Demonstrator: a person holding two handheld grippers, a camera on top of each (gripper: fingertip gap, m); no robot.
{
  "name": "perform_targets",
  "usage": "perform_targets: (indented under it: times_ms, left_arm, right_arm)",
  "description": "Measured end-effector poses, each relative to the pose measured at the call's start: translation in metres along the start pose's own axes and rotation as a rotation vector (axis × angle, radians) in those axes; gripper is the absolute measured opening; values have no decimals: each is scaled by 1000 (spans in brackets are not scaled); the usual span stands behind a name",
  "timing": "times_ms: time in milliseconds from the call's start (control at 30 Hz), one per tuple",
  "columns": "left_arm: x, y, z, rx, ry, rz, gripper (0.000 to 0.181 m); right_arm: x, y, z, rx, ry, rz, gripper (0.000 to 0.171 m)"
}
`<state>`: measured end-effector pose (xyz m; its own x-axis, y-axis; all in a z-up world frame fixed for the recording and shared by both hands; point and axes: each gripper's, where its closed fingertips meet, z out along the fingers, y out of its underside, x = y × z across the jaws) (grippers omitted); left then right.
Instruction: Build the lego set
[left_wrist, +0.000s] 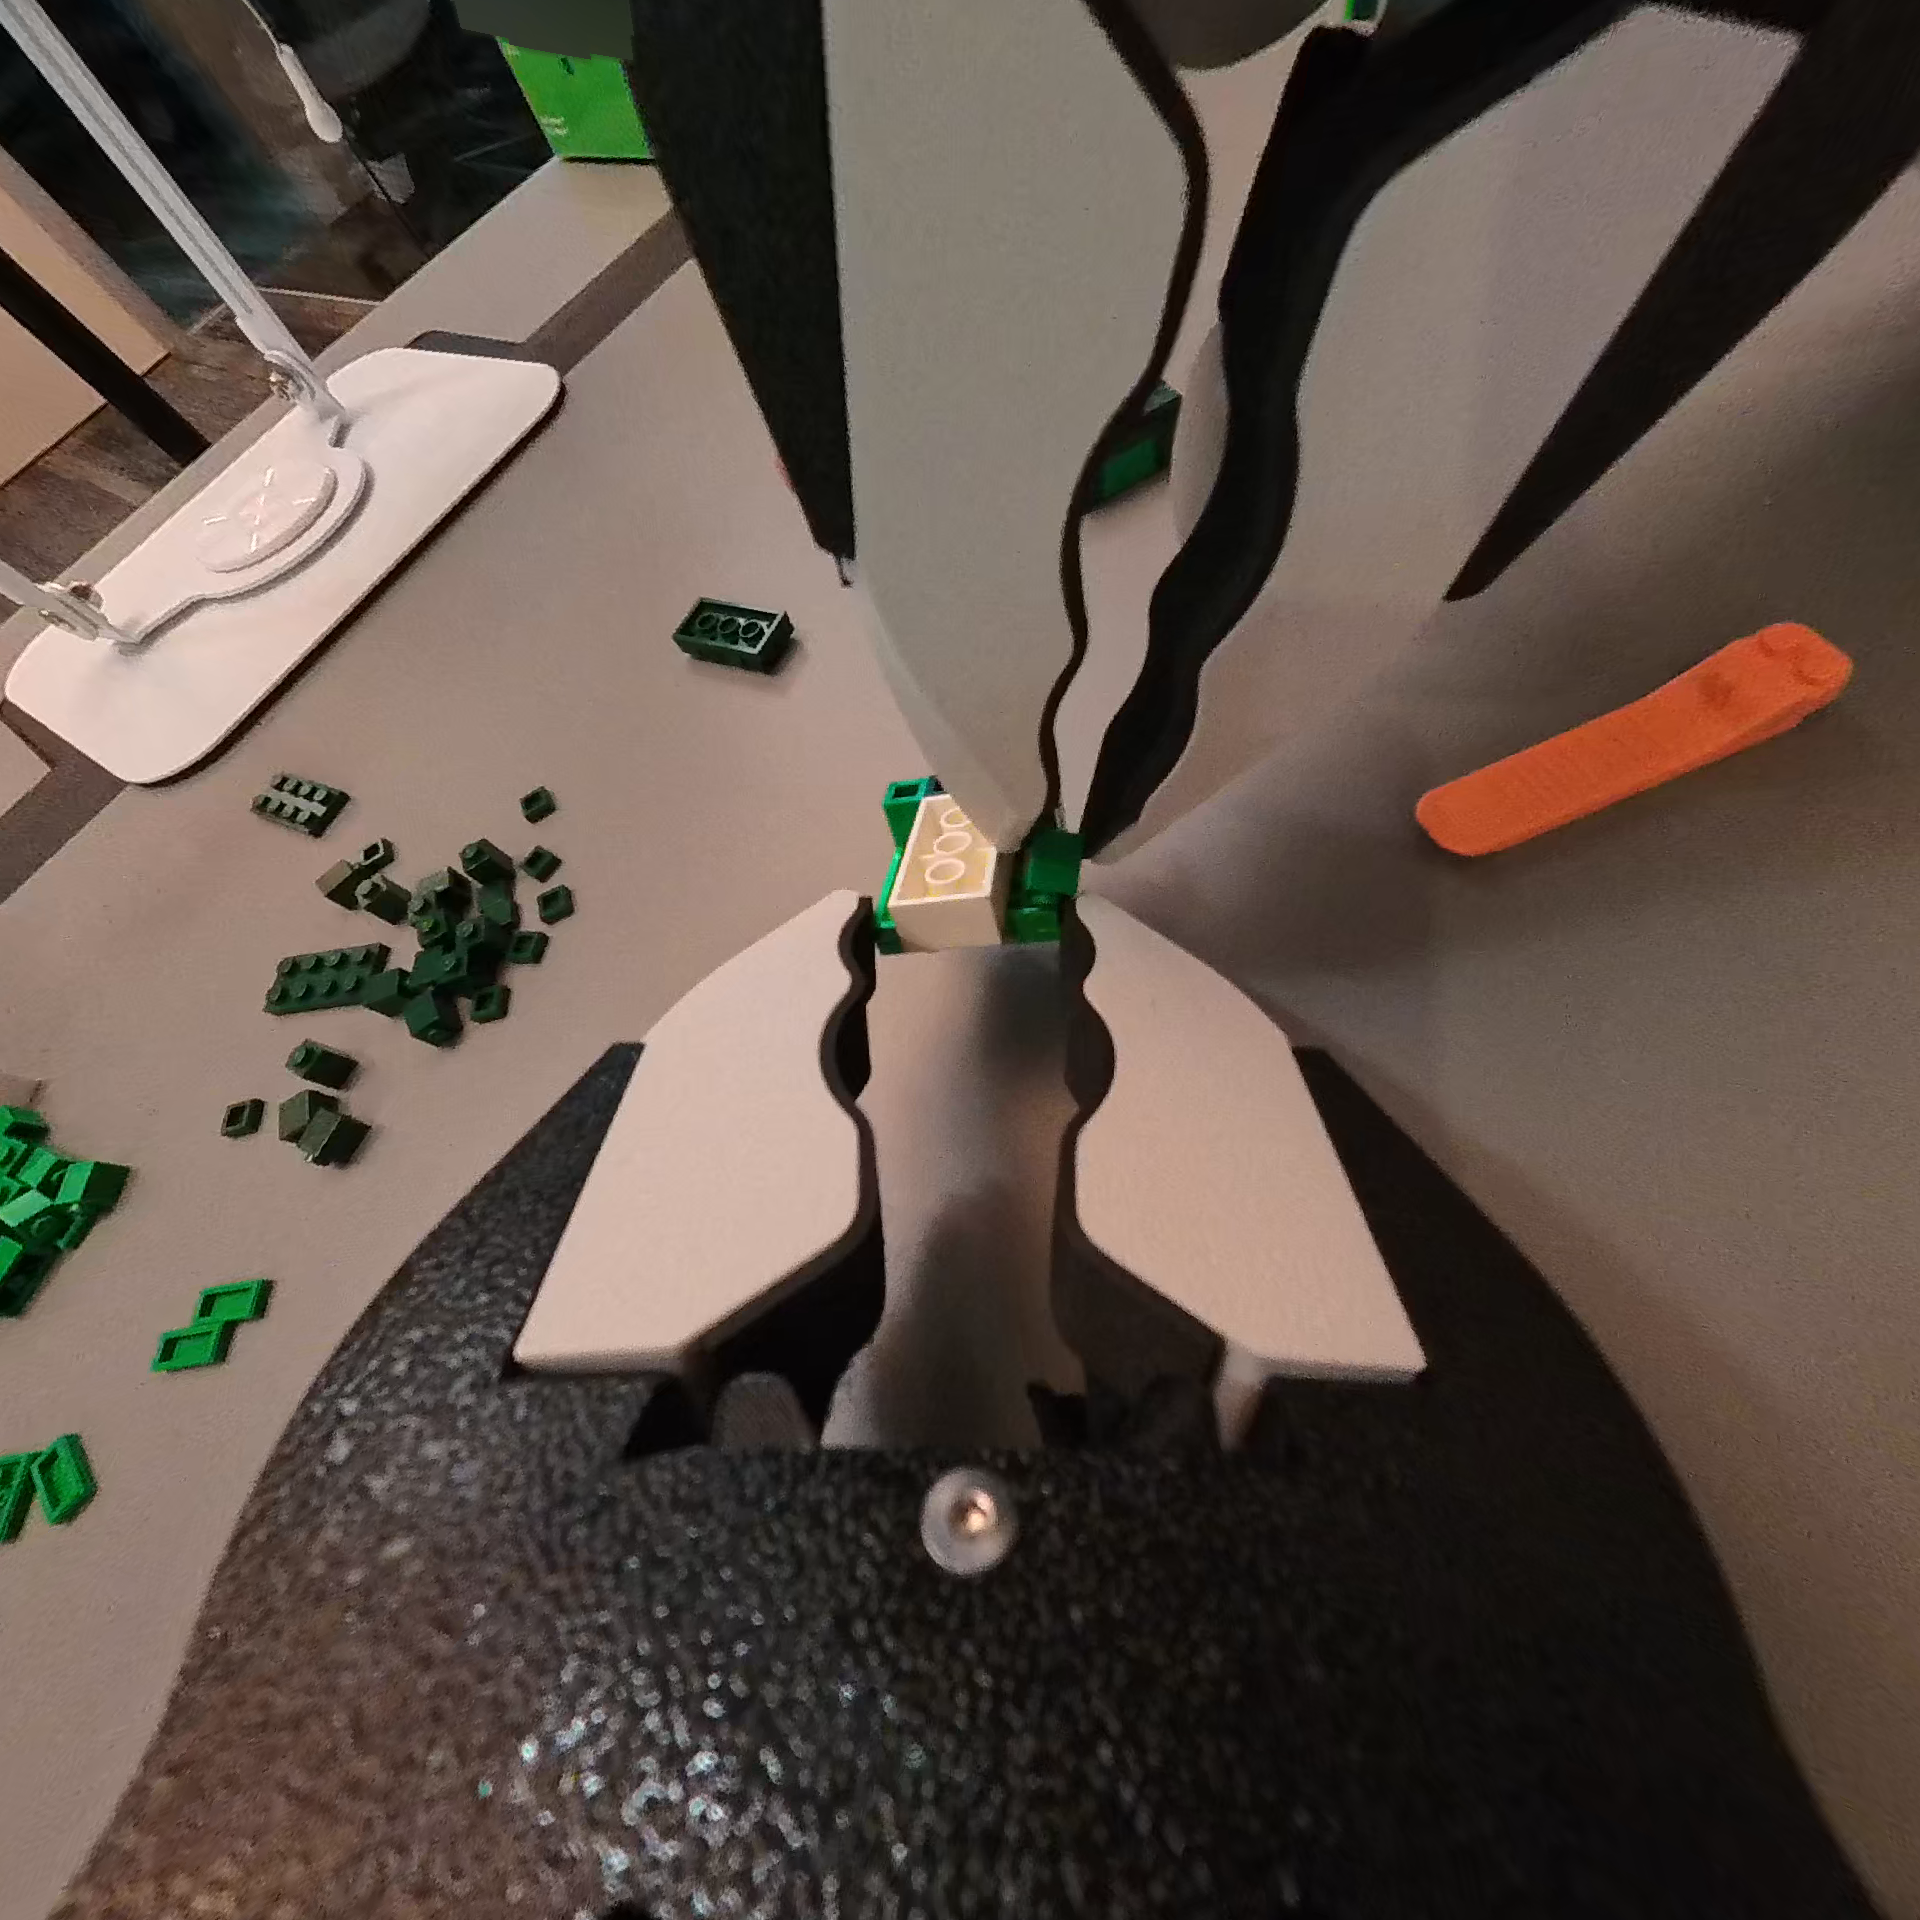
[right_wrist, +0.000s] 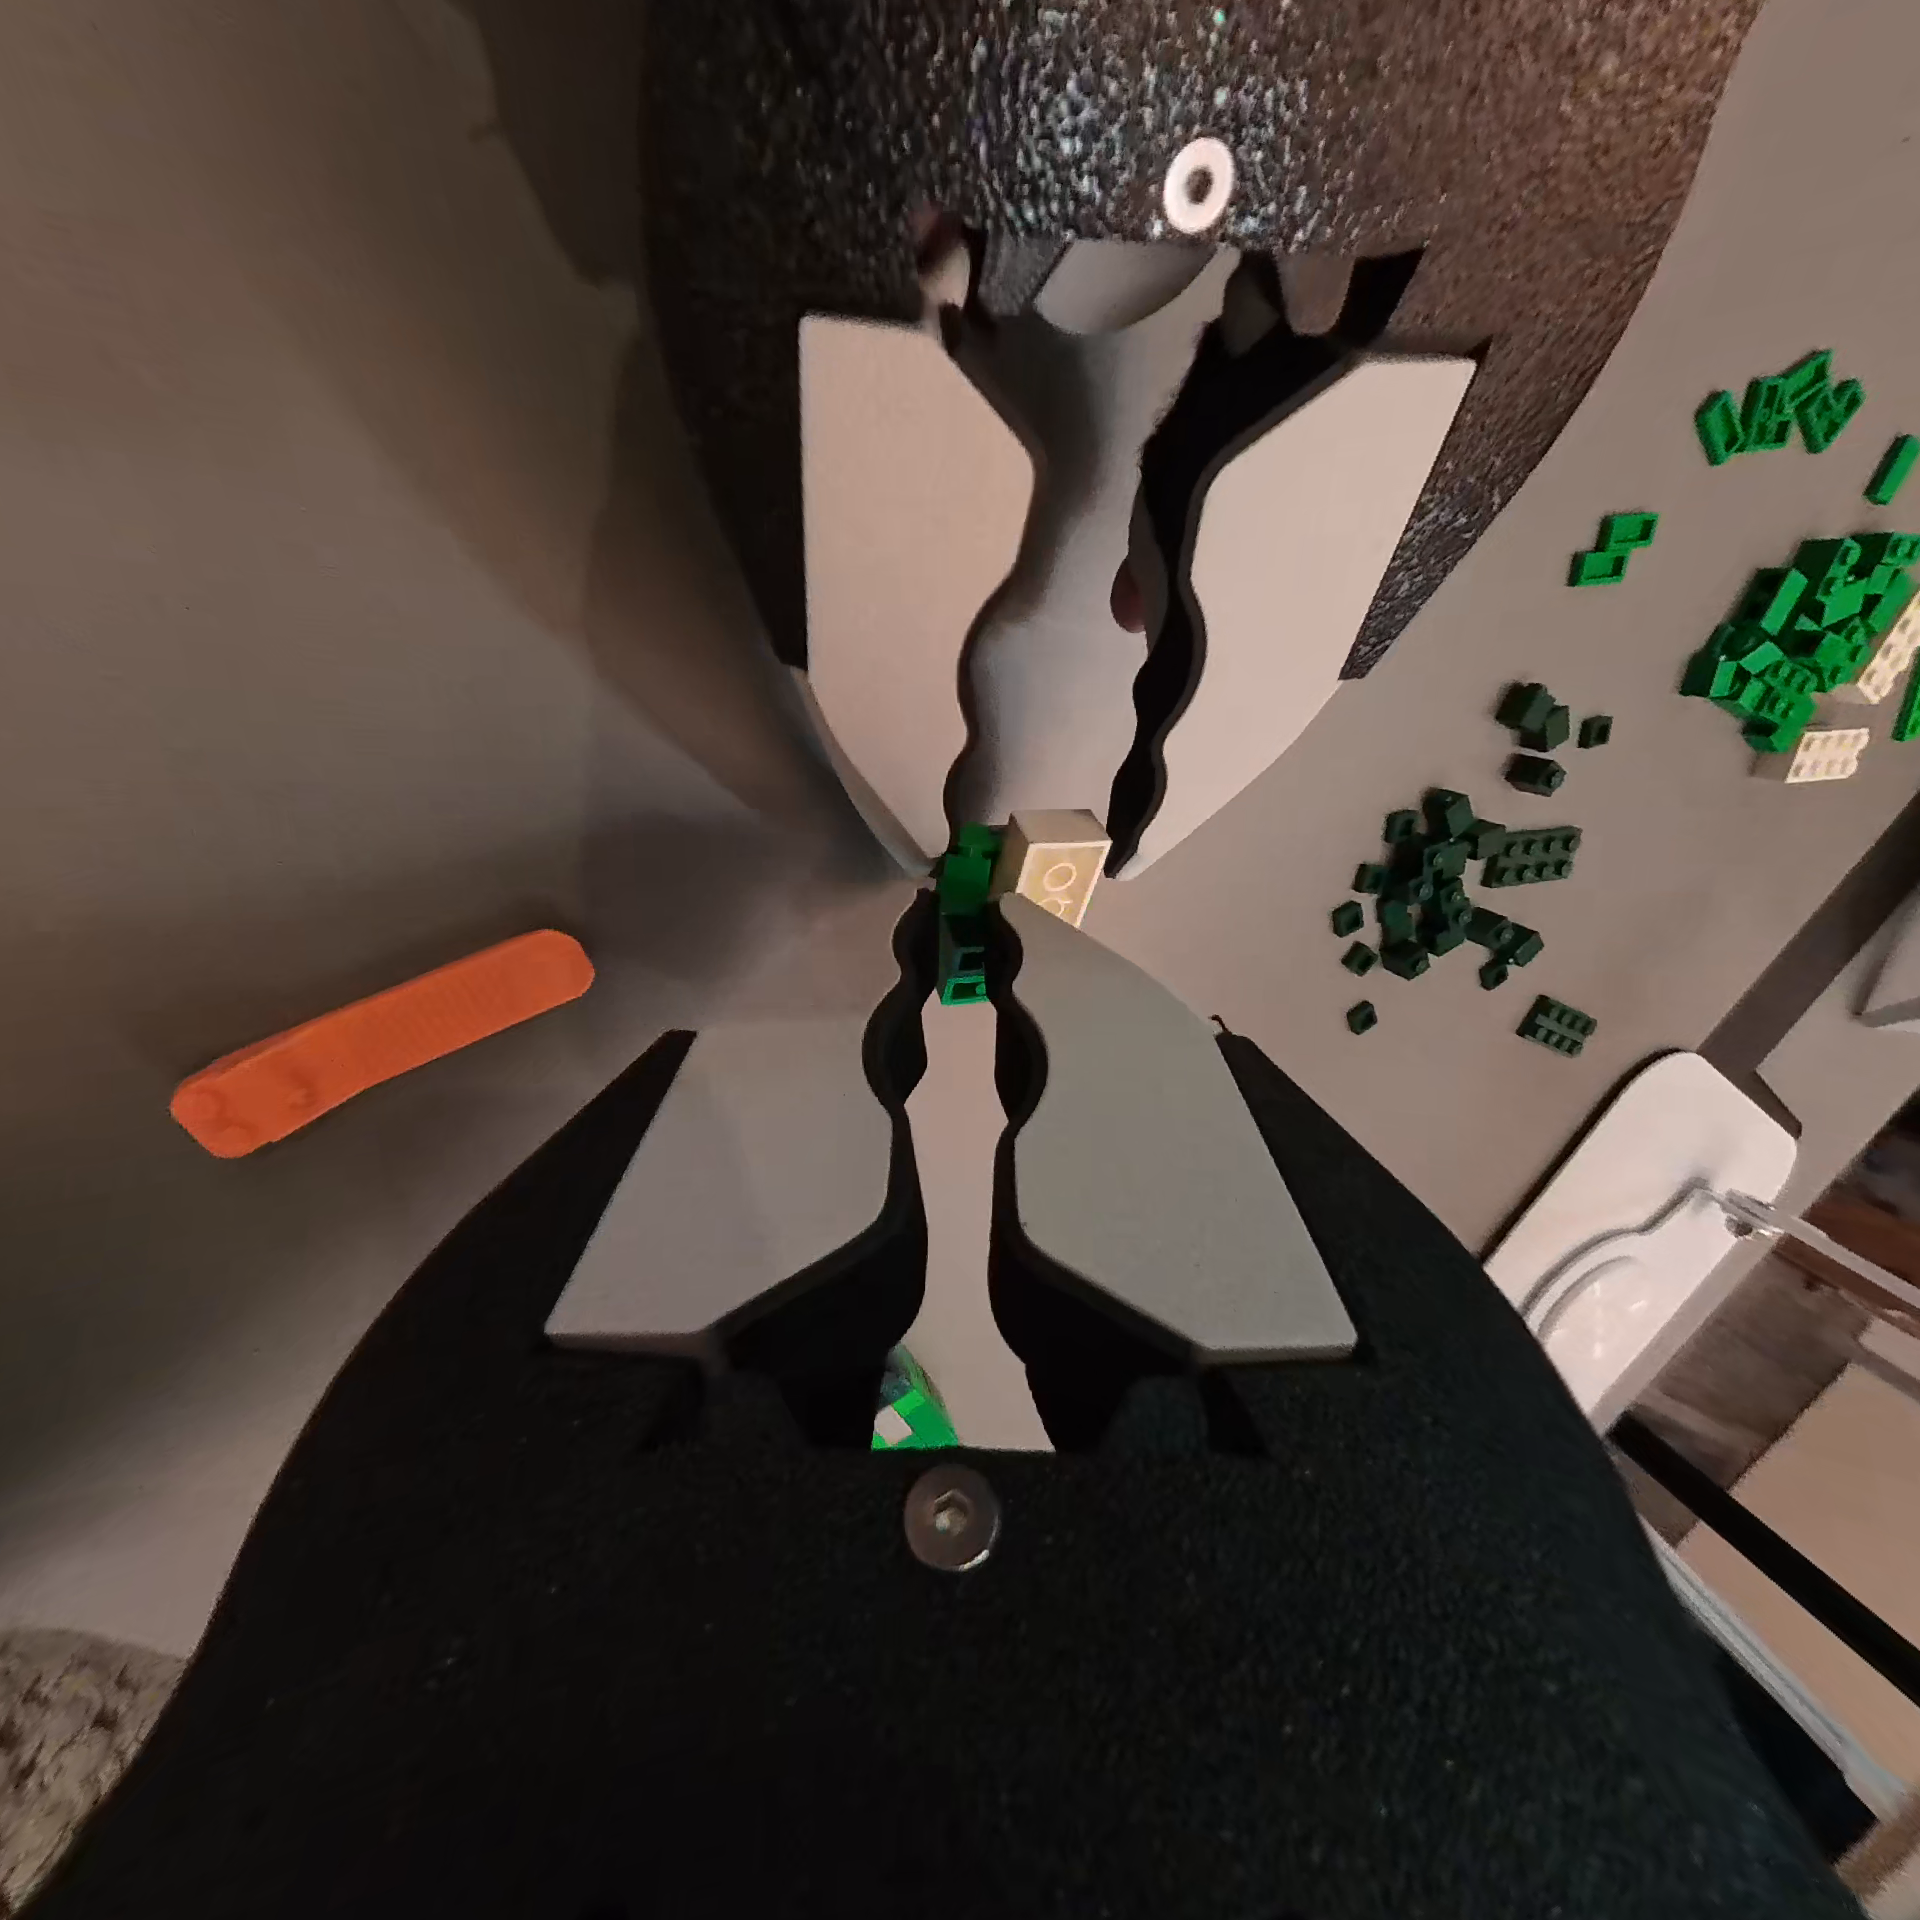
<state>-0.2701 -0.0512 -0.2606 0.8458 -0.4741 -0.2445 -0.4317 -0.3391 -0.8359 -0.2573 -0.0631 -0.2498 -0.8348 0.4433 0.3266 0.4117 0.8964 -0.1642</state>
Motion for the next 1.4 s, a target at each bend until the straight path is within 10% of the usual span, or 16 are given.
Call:
perform_targets:
  times_ms: [1400]
  left_arm:
    - [-1, -1, -2, 9, 29, -64, 35]
  right_arm:
    - [-4, -2, -8, -83, -3, -8, 8]
